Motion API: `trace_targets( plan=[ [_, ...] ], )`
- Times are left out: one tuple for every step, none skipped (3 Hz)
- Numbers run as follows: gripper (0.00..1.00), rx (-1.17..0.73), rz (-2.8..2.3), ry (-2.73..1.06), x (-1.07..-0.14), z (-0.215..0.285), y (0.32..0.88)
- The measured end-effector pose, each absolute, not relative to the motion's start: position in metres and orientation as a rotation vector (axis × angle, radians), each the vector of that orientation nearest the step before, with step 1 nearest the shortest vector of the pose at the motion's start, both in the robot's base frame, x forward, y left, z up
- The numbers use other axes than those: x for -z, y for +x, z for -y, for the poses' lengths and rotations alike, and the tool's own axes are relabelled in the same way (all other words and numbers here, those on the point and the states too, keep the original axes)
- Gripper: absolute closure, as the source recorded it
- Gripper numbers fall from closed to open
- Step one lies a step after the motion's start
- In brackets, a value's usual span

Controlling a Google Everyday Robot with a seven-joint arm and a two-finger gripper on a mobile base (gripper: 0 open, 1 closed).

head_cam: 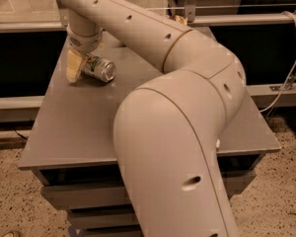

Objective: Place 7up can upright

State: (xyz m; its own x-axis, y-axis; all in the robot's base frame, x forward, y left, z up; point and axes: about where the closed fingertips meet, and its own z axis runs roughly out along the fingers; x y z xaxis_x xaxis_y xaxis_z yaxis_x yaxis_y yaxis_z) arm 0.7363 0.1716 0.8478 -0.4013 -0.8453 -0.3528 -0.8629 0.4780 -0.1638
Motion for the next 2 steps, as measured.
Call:
trace_targets(
  plan=[
    [0.39,0.062,-2.379,-1.423,-0.8466,-0.1677,0.7381],
    [0.70,0.122,-2.375,-1.419,-0.8531,-0.1641,0.7359]
  ],
)
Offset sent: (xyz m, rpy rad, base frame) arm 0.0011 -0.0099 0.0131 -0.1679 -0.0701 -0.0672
